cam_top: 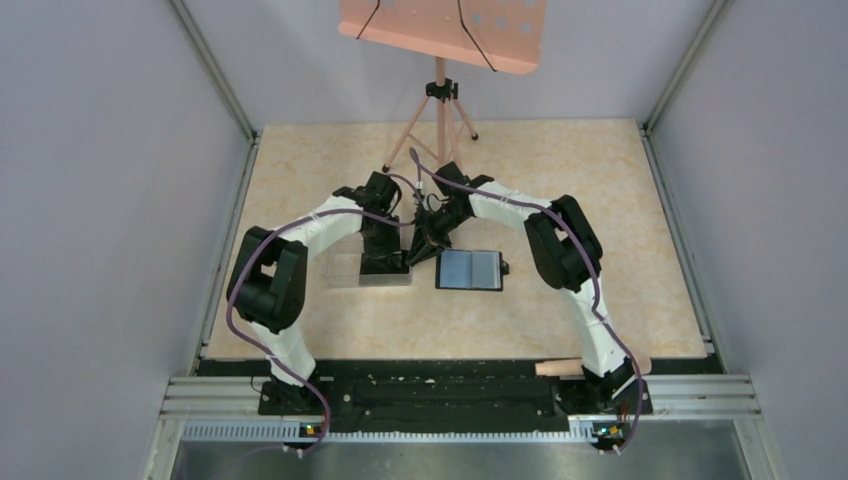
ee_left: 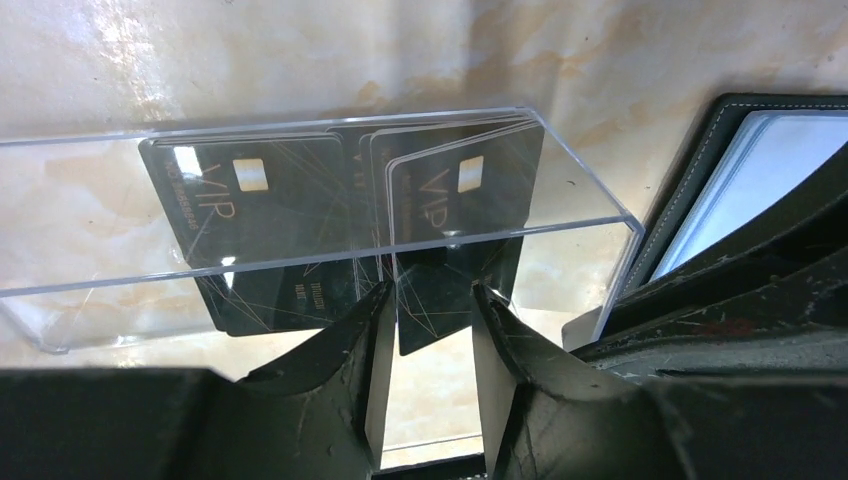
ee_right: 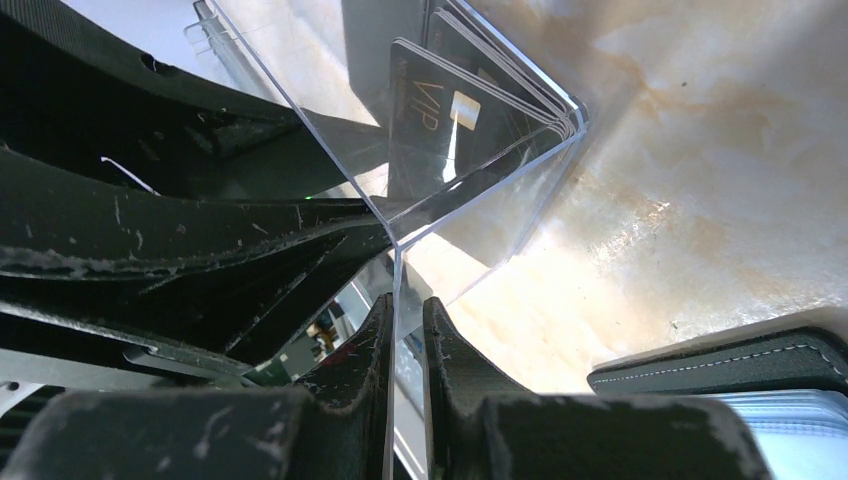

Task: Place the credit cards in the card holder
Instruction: Pick up the credit card from the storage box.

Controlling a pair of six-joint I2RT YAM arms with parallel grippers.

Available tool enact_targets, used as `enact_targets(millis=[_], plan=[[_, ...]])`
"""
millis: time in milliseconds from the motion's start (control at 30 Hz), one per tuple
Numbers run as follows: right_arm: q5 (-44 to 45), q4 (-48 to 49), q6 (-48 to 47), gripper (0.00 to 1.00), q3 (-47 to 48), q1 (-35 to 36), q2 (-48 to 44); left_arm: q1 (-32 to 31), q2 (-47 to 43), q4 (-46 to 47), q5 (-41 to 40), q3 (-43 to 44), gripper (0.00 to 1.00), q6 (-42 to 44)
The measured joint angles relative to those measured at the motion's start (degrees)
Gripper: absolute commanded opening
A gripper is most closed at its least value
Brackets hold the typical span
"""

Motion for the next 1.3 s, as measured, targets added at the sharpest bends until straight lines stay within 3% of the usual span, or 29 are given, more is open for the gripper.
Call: enact_targets(millis=[300,600,833,1300], plan=[[0.0,0.0,0.0,0.02,0.0,0.0,0.0,-1.0,2.6,-1.4,-2.2,1.0,0.37,0.7],[0.0,0.0,0.0,0.02,0.0,0.0,0.0,-1.6,3.6,-2.8,-4.7,1.7,0.11,1.6],[0.0,0.0,0.0,0.02,0.0,0.0,0.0,-2.1,4.2,-4.5,-6.4,2.8,0.0,2.2],[0.0,-0.1,0.0,0.02,0.0,0.0,0.0,-2.4,4.2,-9.0,-6.3,6.7,0.0,2.5]])
